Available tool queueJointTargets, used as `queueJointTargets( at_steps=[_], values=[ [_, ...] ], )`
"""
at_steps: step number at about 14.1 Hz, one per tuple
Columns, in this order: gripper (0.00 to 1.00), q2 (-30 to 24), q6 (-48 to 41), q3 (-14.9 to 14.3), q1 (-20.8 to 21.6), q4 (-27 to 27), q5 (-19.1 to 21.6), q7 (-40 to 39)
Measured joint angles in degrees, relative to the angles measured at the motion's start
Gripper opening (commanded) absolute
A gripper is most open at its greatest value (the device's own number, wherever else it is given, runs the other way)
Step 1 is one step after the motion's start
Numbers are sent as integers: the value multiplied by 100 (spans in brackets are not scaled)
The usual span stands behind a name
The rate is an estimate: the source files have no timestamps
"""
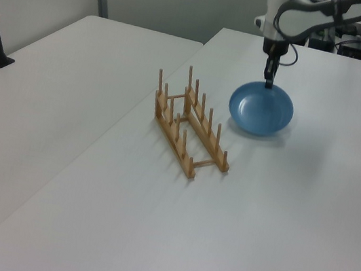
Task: Place plate in plate rack
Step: 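Lift the plate, tilting it upright, and carry it over the rack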
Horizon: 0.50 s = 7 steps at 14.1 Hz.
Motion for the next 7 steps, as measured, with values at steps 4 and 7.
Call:
queueJointTargets(
  at_steps=[4,7],
  values=[
    [0,-683,72,-2,-4,51,0,-276],
    [0,-1221,392,-1,66,55,0,-343]
  ],
)
